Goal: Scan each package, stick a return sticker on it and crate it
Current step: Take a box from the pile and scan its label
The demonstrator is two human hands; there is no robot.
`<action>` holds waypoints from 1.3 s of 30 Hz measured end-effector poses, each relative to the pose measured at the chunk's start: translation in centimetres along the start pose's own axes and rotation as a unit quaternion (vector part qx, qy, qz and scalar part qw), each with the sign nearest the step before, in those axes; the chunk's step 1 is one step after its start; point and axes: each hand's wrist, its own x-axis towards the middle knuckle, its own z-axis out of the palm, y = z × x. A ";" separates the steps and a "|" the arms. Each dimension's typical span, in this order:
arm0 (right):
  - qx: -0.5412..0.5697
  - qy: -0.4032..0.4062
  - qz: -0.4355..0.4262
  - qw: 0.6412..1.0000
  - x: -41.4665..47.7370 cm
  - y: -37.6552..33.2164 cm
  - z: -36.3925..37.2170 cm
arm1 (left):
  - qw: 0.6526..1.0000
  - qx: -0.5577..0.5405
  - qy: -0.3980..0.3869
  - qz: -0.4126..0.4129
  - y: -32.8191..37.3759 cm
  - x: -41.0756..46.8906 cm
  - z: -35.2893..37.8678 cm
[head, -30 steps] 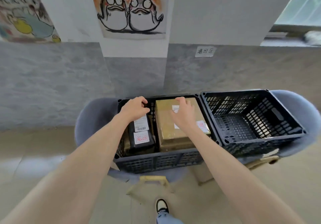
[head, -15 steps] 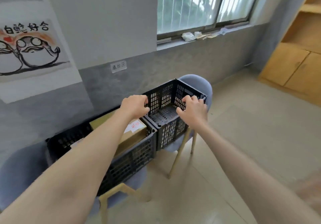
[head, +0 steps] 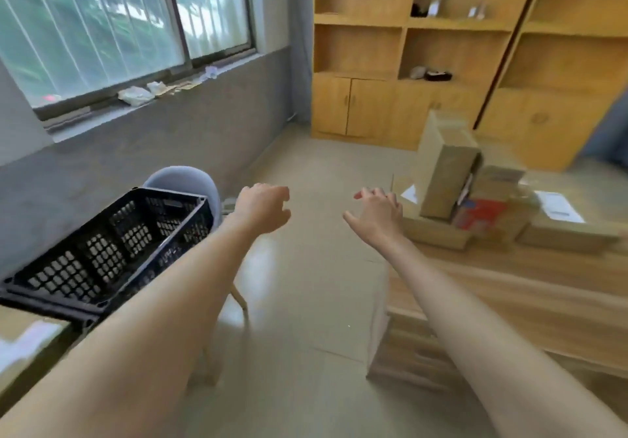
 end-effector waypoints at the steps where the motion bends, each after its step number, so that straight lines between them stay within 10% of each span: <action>1: -0.004 0.006 0.021 1.000 -0.2 2.7 -1.2 | 1.000 -0.008 -0.003 0.018 2.7 0.7 0.4; 22: -0.071 0.085 0.298 0.948 -10.8 34.9 -12.0 | 0.947 -0.026 -0.050 0.316 40.2 6.4 4.5; 39: -0.103 0.095 0.381 0.914 -1.1 51.9 -18.0 | 0.917 -0.008 -0.060 0.394 60.2 21.2 8.2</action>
